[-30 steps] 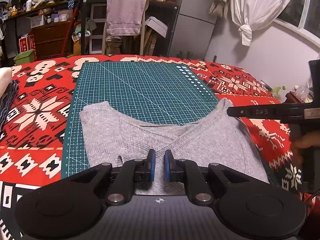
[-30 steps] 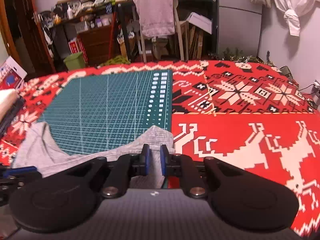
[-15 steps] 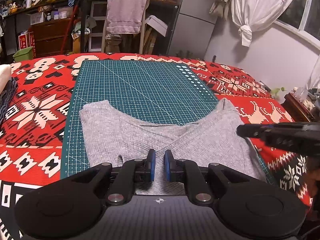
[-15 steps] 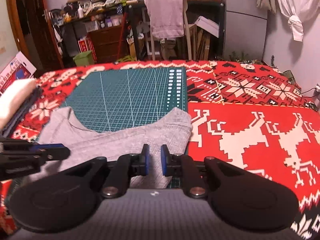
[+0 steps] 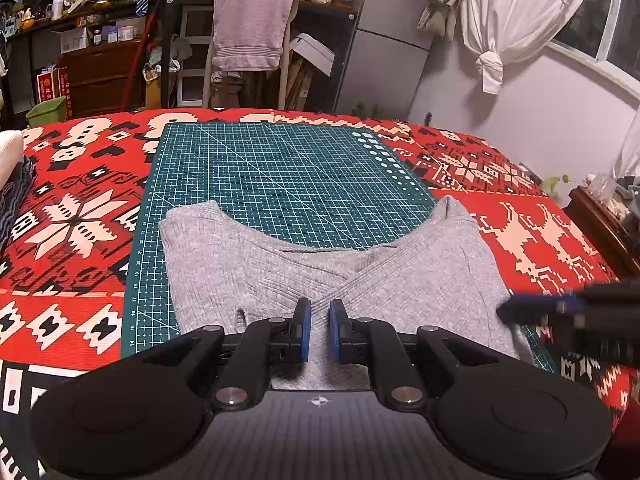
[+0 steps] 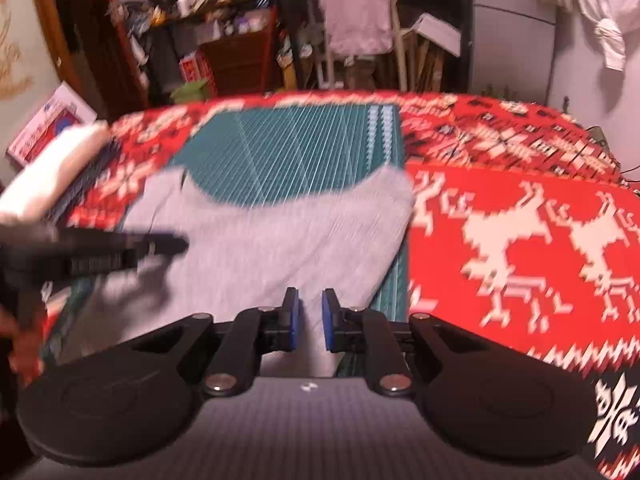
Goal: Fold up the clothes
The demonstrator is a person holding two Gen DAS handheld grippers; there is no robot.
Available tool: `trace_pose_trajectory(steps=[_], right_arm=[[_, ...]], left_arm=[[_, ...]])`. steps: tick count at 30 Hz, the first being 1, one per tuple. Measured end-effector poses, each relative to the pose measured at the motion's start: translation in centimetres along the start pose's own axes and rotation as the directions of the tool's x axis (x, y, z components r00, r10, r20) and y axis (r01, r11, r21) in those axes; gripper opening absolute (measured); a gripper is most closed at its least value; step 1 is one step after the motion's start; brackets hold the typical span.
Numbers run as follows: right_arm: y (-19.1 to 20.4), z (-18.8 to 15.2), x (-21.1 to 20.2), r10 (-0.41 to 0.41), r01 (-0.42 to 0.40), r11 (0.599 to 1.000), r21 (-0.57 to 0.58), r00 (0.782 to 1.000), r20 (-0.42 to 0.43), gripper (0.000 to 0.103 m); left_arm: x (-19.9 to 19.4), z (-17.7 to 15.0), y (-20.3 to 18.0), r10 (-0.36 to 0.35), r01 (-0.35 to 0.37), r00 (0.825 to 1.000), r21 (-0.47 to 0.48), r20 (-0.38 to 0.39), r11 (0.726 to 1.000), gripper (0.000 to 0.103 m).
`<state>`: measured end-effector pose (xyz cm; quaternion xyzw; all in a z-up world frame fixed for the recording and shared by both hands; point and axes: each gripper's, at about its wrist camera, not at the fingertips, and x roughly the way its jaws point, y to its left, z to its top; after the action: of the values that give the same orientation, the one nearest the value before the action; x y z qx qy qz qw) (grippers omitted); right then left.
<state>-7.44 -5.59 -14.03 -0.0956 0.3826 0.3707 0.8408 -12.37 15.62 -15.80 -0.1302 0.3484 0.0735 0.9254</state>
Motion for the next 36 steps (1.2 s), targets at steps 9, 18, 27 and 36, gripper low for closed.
trace_pose_trajectory(steps=[9, 18, 27, 36], right_arm=[[0.8, 0.9, -0.9, 0.013, -0.014, 1.0, 0.018, 0.999, 0.05, 0.015], [2.1, 0.7, -0.2, 0.01, -0.01, 1.0, -0.01, 0.998, 0.057, 0.016], [2.6, 0.8, 1.3, 0.042, -0.041, 0.999, -0.036, 0.999, 0.031, 0.016], [2.2, 2.5, 0.4, 0.018, -0.015, 0.999, -0.041, 0.997, 0.07, 0.005]], left_arm=[[0.0, 0.0, 0.2, -0.007, 0.007, 1.0, -0.001, 0.0, 1.0, 0.012], [0.0, 1.4, 0.4, -0.022, 0.021, 0.998, -0.017, -0.064, 1.0, 0.011], [-3.2, 1.1, -1.2, -0.165, 0.163, 0.986, -0.075, -0.012, 0.984, 0.012], [-3.3, -0.5, -3.0, -0.212, 0.21, 0.976, -0.052, -0.043, 0.976, 0.012]])
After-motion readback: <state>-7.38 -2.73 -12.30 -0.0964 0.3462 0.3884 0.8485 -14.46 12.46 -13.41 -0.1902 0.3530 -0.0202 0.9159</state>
